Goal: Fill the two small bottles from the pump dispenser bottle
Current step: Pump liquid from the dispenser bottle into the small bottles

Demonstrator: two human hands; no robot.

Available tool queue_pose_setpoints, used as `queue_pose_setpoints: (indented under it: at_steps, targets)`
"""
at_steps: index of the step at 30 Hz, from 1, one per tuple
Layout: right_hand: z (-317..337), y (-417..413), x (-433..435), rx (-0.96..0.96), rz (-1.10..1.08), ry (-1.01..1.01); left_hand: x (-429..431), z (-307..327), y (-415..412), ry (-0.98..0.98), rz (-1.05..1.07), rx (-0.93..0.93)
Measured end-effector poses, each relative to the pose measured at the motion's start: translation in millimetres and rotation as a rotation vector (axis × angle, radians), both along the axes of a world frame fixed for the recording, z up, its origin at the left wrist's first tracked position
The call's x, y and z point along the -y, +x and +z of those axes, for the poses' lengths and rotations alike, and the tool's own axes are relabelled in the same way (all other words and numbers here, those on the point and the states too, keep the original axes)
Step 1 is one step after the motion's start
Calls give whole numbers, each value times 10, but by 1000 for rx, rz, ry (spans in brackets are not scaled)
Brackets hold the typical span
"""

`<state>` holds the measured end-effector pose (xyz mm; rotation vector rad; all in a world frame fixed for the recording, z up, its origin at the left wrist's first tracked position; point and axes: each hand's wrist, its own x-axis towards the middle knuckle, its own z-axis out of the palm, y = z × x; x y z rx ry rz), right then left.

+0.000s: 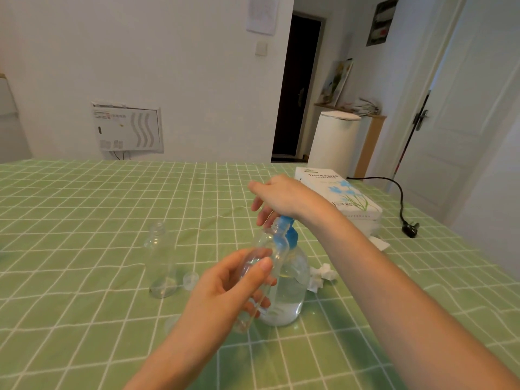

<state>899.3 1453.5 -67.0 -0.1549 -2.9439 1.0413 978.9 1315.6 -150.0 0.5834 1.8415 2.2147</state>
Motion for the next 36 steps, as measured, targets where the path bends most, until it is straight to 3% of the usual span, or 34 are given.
queue_pose_setpoints:
  at_steps: [27,36]
  targets:
    - [-102,22,33,71,-38,4,-4,-20,40,-23,16,49]
    - [27,28,25,-13,-27,60,-7,7,24,0,0,28]
